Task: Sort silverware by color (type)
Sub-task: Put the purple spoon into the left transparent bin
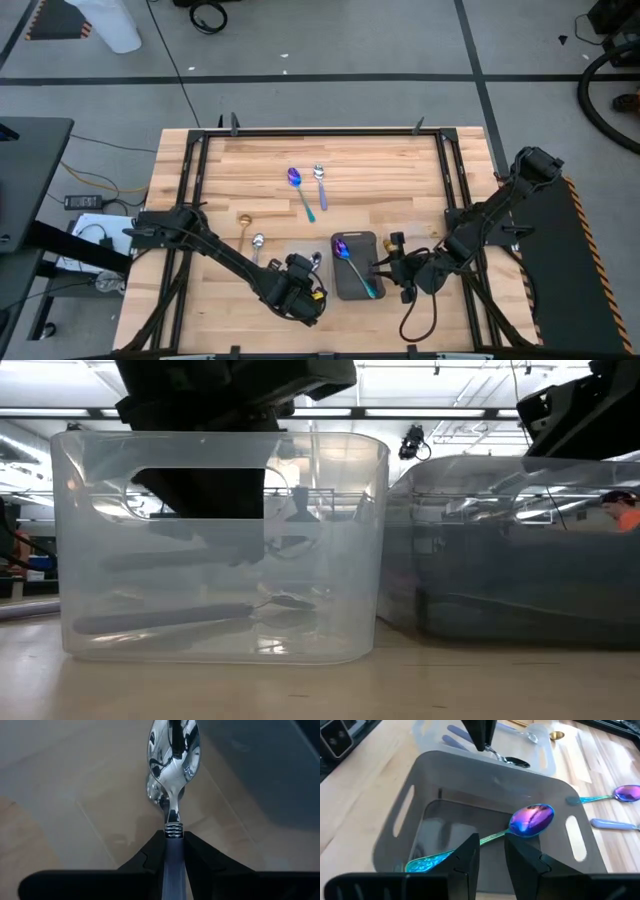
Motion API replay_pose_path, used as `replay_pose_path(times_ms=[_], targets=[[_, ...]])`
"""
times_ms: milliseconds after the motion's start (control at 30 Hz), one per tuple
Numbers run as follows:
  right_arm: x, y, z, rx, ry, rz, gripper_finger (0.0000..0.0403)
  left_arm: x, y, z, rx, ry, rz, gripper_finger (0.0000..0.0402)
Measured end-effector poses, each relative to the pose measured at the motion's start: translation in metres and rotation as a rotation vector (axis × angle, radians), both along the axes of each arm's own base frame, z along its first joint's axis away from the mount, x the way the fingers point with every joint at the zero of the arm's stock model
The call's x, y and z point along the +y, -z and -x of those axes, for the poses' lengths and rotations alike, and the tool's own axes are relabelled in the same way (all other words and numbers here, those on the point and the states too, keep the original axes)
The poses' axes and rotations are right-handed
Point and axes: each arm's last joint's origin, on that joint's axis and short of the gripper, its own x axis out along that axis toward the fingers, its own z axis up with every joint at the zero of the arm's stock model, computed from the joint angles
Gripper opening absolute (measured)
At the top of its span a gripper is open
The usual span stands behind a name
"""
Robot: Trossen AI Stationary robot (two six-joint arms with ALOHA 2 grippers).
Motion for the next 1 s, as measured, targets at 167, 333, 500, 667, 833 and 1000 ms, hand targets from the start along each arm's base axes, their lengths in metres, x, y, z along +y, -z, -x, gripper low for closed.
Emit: replay_pose_path(times_ms=[167, 333, 500, 667, 833, 1000], targets=[[0.002, 0.000, 0.002, 0.000, -0.012, 0.000, 0.0100, 0.002, 0.001, 0.001, 0.035, 0.000, 0.031, 0.0097], [0.002, 0.000, 0.002, 0.000, -0.012, 0.000, 0.0100, 0.002, 0.001, 0.001, 0.038, 0.001, 0.034, 0.0115], [0.002, 0.000, 0.002, 0.000, -0.012, -0.002, 0.0100, 0.002, -0.001, 0.001, 0.041, 0.002, 0.032, 0.0116], [0.002, 0.000, 0.002, 0.000, -0.011, -0.002, 0.0100, 0.001, -0.016, 0.000, 0.049, 0.006, 0.022, 0.0117], [0.002, 0.000, 0.002, 0.000, 0.000, -0.021, 0.0100, -0.002, -0.033, -0.004, 0.054, 0.062, 0.014, 0.0117], [0.003, 0.000, 0.002, 0.000, -0.001, -0.022, 0.0100, -0.002, -0.051, 0.003, 0.143, 0.065, 0.015, 0.0117]])
